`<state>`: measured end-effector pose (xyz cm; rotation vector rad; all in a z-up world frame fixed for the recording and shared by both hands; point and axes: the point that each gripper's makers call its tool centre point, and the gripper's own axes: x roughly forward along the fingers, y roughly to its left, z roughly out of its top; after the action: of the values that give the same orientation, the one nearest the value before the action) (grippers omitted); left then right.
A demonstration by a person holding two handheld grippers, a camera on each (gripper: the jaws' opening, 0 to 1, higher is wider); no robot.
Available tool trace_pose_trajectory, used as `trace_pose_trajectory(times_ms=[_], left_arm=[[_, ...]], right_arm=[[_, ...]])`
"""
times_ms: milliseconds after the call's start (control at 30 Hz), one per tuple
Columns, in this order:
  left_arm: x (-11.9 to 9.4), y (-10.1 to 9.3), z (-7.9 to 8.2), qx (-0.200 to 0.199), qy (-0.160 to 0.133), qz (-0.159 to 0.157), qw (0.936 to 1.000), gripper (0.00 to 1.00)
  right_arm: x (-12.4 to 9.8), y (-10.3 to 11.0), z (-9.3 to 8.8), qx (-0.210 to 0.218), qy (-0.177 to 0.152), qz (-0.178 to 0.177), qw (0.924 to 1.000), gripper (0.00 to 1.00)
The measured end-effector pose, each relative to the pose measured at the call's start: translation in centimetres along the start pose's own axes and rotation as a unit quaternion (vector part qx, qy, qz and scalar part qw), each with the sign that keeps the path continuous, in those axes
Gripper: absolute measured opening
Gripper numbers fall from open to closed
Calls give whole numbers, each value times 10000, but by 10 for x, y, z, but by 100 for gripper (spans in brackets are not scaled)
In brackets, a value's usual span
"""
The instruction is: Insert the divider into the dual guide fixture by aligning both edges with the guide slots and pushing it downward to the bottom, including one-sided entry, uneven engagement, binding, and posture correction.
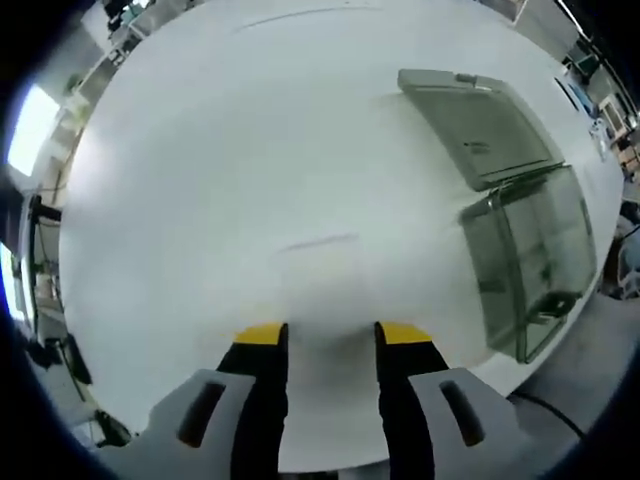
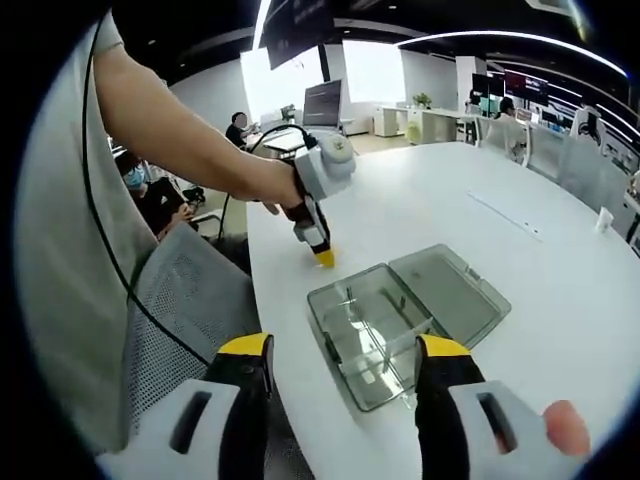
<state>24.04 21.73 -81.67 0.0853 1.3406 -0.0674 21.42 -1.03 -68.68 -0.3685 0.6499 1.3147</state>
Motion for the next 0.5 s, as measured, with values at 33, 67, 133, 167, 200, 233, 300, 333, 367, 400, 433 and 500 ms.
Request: trace_pose_trajectory(times_ms=[33,67,133,167,200,233,300,333,367,400,433,500], left_arm=[[0,0,0,3,-7,0,10000,32],[0,0,0,3,-13,-1,10000,32],[0,0,0,9,-17,-5,10000,32],[0,0,0,20,-13,-7,10000,32],[0,0,0,41,-6,-12,10000,32],[0,0,0,67,0,-22,10000,31],[0,0,0,101,7,-37,9999,31],[0,0,0,120,0,-50,9999,31],[0,0,0,114,-8,-61,9999,31],[0,0,0,113,-20,-80,9999,31],[0,0,0,117,-21,-94,9999,31],[0,0,0,137,-21,-135,9998,31]], right_arm=[[0,0,0,-2,5,-5,10000,54],[0,0,0,0,4,-11,10000,54],[0,0,0,8,-5,-15,10000,54],[0,0,0,4,-7,-17,10000,54],[0,0,0,1,-3,-17,10000,54],[0,0,-1,4,0,-15,10000,54],[0,0,-1,5,7,-20,10000,54],[0,0,-2,6,8,-23,10000,54],[0,0,-2,8,7,-25,10000,54],[0,1,-2,11,7,-28,10000,54],[-1,1,-1,10,5,-31,10000,54],[-1,0,-2,3,11,-43,10000,54]])
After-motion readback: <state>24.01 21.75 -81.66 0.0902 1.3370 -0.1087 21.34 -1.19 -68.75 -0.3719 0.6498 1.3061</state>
